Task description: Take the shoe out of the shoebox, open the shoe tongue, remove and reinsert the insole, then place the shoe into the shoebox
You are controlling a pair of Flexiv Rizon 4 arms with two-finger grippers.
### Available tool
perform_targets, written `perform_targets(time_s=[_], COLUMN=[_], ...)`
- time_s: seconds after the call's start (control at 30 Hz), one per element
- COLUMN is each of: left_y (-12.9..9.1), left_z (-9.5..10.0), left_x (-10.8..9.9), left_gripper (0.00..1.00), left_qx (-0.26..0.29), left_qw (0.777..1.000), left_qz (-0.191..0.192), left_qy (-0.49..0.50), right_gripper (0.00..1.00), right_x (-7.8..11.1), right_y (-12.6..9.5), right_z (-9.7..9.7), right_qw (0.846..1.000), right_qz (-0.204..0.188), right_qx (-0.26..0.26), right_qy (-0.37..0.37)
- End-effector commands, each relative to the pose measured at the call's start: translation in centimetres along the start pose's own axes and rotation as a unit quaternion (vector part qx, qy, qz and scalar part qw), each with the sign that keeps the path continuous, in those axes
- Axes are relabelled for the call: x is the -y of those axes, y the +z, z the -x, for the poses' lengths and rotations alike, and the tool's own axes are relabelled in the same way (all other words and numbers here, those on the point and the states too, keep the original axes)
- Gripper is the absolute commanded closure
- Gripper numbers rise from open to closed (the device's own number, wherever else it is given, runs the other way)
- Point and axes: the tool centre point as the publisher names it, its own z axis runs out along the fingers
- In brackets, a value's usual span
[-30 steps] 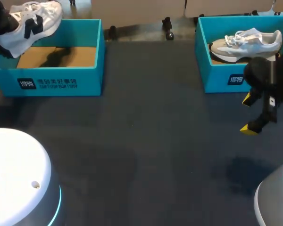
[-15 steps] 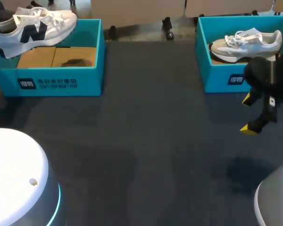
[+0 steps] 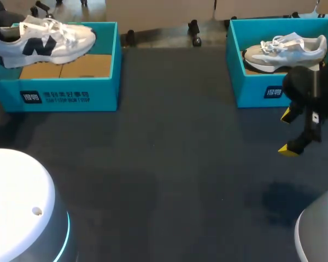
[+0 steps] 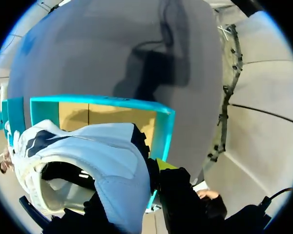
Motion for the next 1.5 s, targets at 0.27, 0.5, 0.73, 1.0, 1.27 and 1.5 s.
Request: perform_targets(time_s=[0.27, 0.5, 0.73, 1.0, 1.27, 1.5], left_y=[0.0, 0.0, 0.0, 0.6, 2.1, 3.8], left_z=[0.3, 0.3, 0.3, 0.4, 0.6, 0.9], left_x=[-0.5, -0.5, -0.5, -1.1, -2.6, -3.1], left_gripper=[1.0, 1.0, 1.0, 1.0, 1.0, 1.0], left_qx=[-0.01, -0.01, -0.01, 0.0, -0.004, -0.011], left_qw=[1.0, 1.0, 1.0, 1.0, 0.999, 0.999], left_qz=[-0.012, -0.012, -0.012, -0.03, -0.035, -0.018], left_qy=[-0.019, -0.019, -0.019, 0.0, 0.017, 0.038], right_gripper=[0.0, 0.0, 0.0, 0.0, 0.0, 0.0], right_x=[-0.2, -0.2, -0.2, -0.2, -0.2, -0.2], right_y=[0.2, 0.2, 0.2, 0.2, 0.2, 0.2], right_z=[0.2, 0.2, 0.2, 0.2, 0.2, 0.2], right_qw=[1.0, 1.0, 1.0, 1.0, 1.0, 1.0], right_qz=[-0.002, -0.002, -0.002, -0.002, -0.002, -0.002], right_qx=[-0.002, -0.002, -0.002, -0.002, -0.002, -0.002], right_qy=[0.001, 0.001, 0.001, 0.001, 0.001, 0.001])
